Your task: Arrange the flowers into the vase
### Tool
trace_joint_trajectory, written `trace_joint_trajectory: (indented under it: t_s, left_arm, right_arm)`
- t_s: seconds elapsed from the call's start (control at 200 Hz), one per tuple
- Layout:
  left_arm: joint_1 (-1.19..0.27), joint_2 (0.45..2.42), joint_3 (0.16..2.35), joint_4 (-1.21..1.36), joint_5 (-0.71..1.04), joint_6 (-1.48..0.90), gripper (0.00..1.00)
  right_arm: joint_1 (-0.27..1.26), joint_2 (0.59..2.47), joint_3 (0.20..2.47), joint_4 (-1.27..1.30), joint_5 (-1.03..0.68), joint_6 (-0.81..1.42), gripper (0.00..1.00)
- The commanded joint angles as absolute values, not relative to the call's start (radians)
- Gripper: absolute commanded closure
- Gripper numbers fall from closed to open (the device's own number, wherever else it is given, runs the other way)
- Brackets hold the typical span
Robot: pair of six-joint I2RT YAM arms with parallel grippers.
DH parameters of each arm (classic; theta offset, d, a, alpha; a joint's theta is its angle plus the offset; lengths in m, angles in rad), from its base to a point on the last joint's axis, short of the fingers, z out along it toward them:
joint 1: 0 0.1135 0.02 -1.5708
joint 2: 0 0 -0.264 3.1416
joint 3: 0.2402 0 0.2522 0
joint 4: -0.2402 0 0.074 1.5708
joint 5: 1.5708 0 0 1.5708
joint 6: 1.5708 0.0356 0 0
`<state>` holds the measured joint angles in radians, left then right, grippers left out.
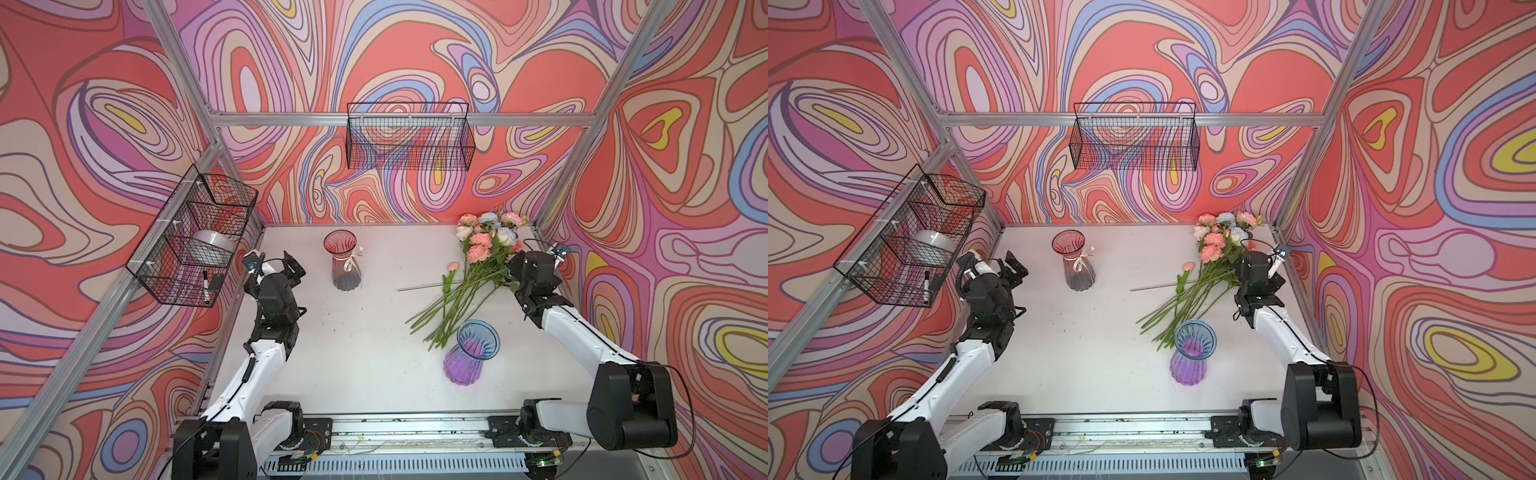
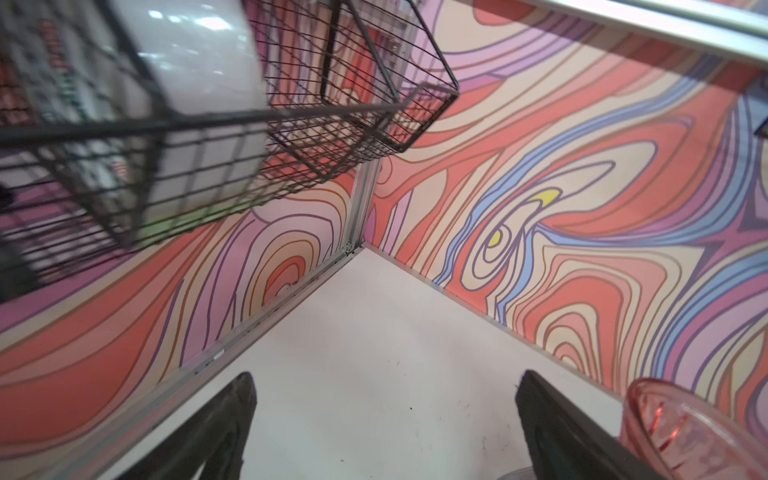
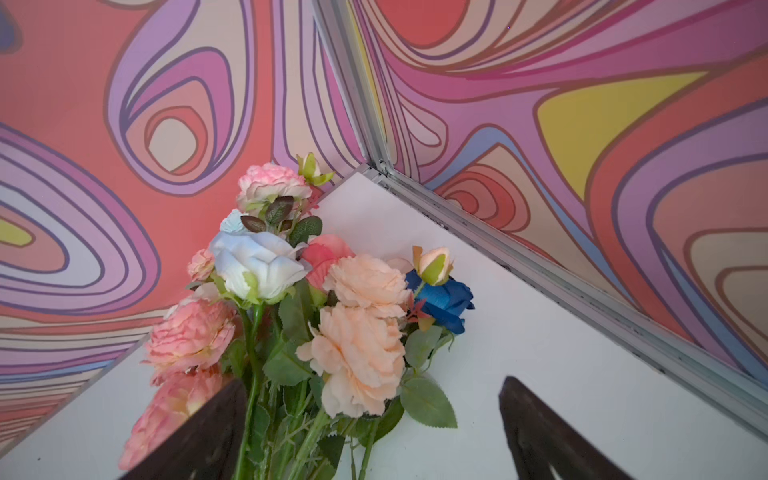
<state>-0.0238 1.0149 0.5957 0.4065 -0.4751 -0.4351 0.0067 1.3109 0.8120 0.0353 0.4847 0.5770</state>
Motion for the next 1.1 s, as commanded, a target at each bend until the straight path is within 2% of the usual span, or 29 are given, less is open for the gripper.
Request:
trace_joint_trajectory:
  t_s: [0.0,0.155,0.335,0.476,0.556,0.746,0.976,1.096]
  left_arm:
    - [-0.003,0.936,0.655,0.140,-0.478,-0.722,0.00]
    - [-0.002,0.856,0.710,0.027,-0.242,-0.740,0.00]
    - [-0.001,0.729,0.659,0.045,0.063,-0.848,0.00]
    - [-0.006,0.692,0.710,-0.068,0.349,-0.826,0.15]
    - [-0.068,0.695,0.750,-0.150,0.451,-0.808,0.18]
    - [-0.455,0.708,0.825,-0.297,0.325,-0.691,0.18]
    - [-0.849,0.995,1.056,-0.440,0.209,-0.570,0.22]
    - [-0.973,1.148,1.186,-0.481,0.195,-0.515,0.25]
  right_arm:
    - [0.000,1.282,0.837,-0.194,0.467,0.751,0.02]
    - [-0.001,1.209,0.853,-0.285,0.291,0.706,0.02]
    - [-0.001,1.138,0.859,-0.430,0.149,0.672,0.03]
    - [-0.001,1.044,0.829,-0.496,0.095,0.654,0.03]
    - [0.000,1.000,0.806,-0.503,0.090,0.646,0.03]
    - [0.000,0.990,0.790,-0.518,0.067,0.629,0.04]
    - [0.000,1.001,0.780,-0.529,0.060,0.620,0.05]
    - [0.000,0.997,0.778,-0.542,0.071,0.608,0.05]
